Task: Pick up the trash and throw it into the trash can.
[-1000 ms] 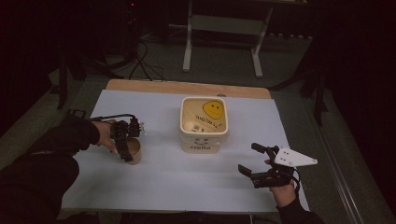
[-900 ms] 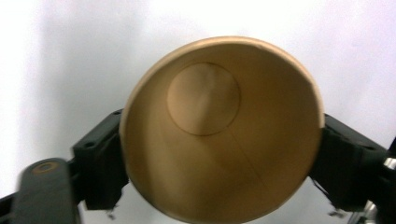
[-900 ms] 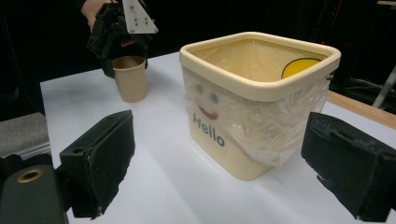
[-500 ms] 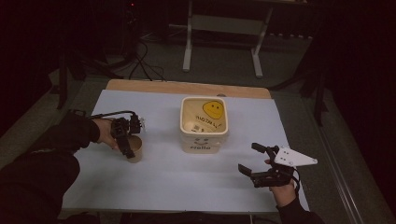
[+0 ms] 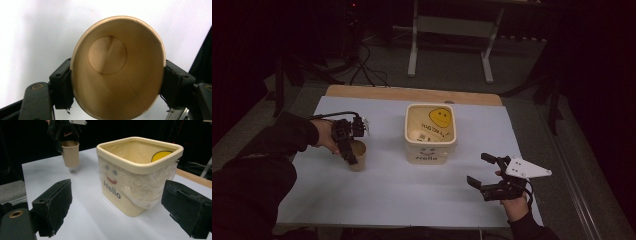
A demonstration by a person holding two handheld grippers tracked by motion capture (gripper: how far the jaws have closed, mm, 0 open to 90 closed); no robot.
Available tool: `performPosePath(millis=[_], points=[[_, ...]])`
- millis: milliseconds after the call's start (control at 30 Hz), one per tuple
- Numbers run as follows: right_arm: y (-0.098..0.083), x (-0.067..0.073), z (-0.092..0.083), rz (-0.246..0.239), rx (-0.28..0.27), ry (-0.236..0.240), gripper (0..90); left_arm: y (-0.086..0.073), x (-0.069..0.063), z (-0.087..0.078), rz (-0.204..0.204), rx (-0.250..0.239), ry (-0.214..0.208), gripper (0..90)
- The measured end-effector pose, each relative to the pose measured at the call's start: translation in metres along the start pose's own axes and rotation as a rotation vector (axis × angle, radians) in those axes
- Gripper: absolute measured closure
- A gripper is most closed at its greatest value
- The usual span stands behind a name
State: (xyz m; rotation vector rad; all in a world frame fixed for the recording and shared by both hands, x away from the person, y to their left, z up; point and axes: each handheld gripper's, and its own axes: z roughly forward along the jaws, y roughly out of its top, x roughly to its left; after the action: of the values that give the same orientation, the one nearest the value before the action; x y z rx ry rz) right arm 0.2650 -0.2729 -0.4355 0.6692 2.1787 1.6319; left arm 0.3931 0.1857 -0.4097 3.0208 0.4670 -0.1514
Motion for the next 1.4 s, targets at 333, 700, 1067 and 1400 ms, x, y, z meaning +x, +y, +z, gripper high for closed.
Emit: performPosePath(millis=[333,700,1067,1400], points=[[0.0,0.0,0.001,-0.001,0.004,0.0,9.6,0.014,0.0,-0.029,0.012,-0.026,0.023,26.2],[-0.001,0.0,0.001,-0.001,0.005,0.0,9.6,0.028,0.0,-0.058,0.033,-0.043,0.034,26.2],[-0.001,0.0,0.002,-0.001,0.01,0.003,9.6,0.041,-0.002,-0.082,0.065,-0.054,0.064,26.9],[-0.002,0.0,0.002,-0.001,0.01,0.004,9.6,0.055,-0.002,-0.102,0.079,-0.061,0.071,26.8]])
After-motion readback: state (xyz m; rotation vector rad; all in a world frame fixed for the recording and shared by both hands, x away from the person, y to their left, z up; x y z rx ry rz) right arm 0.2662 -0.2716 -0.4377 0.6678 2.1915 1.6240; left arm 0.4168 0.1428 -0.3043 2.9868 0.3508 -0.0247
